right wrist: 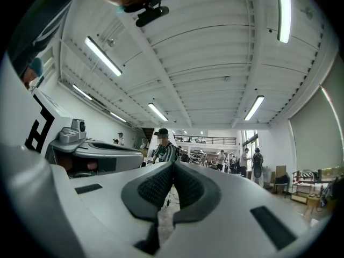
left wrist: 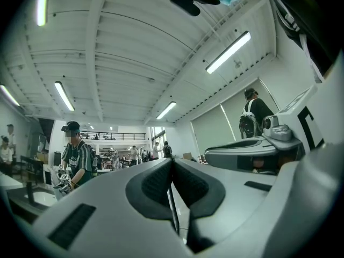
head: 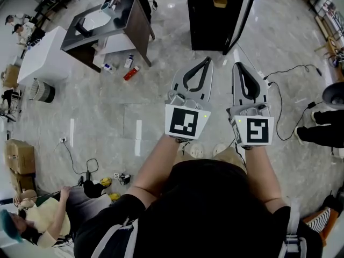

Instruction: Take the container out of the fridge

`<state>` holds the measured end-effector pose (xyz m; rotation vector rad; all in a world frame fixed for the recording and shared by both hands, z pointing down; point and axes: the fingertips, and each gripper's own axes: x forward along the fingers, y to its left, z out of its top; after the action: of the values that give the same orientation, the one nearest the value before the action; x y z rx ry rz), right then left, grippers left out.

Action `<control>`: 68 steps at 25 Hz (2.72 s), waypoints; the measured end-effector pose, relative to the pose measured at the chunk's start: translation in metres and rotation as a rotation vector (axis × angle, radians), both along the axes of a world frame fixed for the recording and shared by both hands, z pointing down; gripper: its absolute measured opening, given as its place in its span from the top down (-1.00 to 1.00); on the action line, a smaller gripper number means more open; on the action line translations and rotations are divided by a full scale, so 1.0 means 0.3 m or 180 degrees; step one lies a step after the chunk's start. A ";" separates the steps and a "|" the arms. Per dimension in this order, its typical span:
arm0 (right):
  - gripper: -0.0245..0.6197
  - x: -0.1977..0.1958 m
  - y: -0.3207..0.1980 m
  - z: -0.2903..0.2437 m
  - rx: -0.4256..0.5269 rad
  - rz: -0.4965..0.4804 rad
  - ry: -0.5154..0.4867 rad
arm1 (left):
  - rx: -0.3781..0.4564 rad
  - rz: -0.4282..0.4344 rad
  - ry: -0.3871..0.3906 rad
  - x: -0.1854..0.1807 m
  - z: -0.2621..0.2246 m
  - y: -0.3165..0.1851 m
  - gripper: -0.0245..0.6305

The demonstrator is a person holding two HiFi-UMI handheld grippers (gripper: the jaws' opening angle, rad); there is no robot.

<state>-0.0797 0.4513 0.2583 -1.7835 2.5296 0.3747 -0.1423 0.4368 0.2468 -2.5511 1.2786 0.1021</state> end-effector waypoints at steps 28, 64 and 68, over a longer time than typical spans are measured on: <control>0.81 -0.036 -0.187 0.095 0.0117 -0.0008 0.0090 | 0.0157 -0.0001 0.0029 -0.052 0.070 -0.199 0.85; 0.81 0.493 -1.701 0.065 -0.0027 -0.0159 -0.0080 | -0.0034 -0.0237 -0.0093 0.451 0.062 -1.685 0.85; 0.81 0.527 -1.825 0.071 -0.0035 -0.0173 -0.0086 | -0.0045 -0.0253 -0.0100 0.481 0.068 -1.809 0.85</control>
<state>0.0785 -0.0960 0.2795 -1.7072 2.5607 0.3333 0.0022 -0.1058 0.2673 -2.4996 1.3715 0.0368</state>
